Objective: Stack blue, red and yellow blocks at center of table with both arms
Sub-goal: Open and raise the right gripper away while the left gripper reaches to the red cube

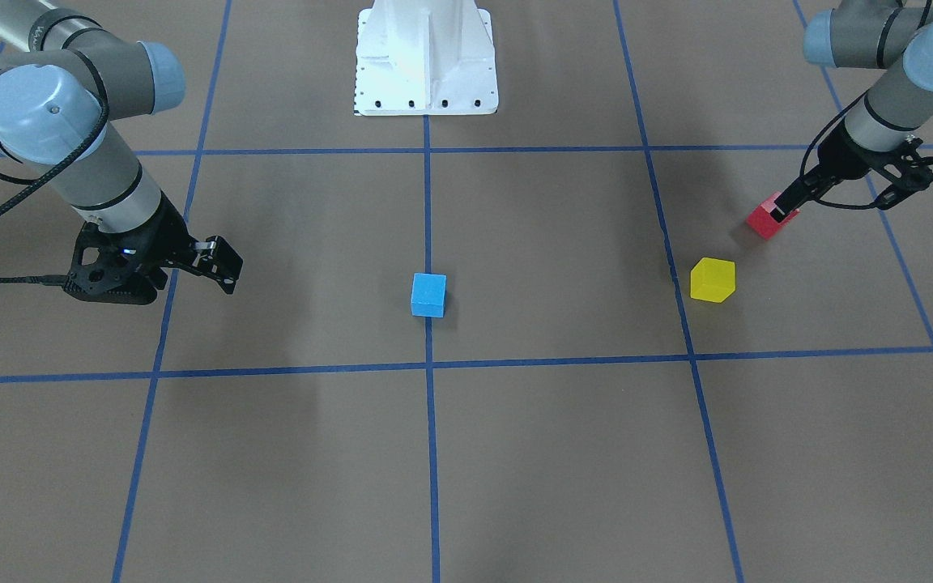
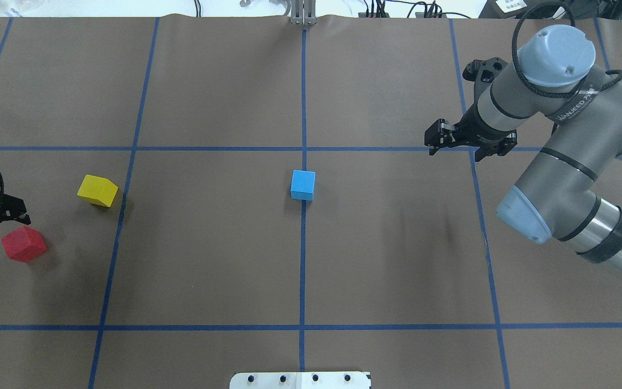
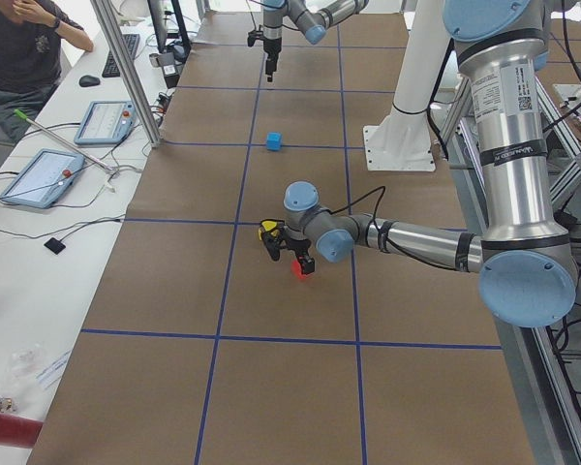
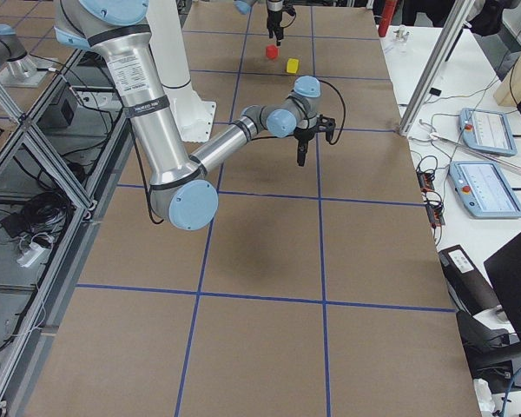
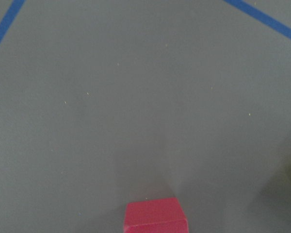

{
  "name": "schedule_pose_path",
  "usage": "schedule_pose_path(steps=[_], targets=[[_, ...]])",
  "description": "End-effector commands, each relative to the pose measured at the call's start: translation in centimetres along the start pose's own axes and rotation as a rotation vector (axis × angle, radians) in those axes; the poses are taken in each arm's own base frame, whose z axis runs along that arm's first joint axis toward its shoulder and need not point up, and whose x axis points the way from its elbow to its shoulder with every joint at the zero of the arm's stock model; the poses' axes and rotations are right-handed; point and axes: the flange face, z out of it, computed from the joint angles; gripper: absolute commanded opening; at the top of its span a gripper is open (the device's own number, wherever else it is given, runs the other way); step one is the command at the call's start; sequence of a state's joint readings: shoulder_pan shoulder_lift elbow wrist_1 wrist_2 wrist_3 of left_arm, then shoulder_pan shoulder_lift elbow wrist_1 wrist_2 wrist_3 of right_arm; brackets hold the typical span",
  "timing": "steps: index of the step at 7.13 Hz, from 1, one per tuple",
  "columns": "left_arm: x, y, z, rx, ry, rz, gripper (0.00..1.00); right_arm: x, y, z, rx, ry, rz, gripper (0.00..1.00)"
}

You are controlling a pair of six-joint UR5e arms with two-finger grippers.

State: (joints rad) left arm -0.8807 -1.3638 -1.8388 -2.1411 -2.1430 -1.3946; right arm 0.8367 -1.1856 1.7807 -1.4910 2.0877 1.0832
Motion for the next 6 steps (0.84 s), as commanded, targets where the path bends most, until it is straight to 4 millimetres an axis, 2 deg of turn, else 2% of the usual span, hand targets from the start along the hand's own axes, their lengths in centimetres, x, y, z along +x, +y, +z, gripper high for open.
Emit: schedule_pose_path(steps=[1, 3, 4, 5, 6], targets=[[0.0, 0.2, 2.1, -0.014, -0.031, 0.006, 0.99, 0.1, 0.1, 0.1, 0.0, 0.002, 0.003, 1.0], [0.4, 0.6, 3.7, -0.008, -0.051, 0.024, 0.99, 0.2, 0.1, 0.1, 0.001, 0.004, 0.005, 1.0], [0.5, 0.6, 3.7, -0.009, -0.05, 0.026, 0.94, 0.2, 0.1, -0.1, 0.003, 0.001, 0.005, 1.0], [0.6, 0.9, 3.9, -0.015, -0.051, 0.029, 0.5, 0.3, 0.1, 0.0, 0.003, 0.002, 0.006, 1.0], [0.5, 0.9, 3.9, -0.021, -0.053, 0.027, 0.0, 0.6, 0.2, -0.1, 0.008, 0.005, 0.007, 1.0]])
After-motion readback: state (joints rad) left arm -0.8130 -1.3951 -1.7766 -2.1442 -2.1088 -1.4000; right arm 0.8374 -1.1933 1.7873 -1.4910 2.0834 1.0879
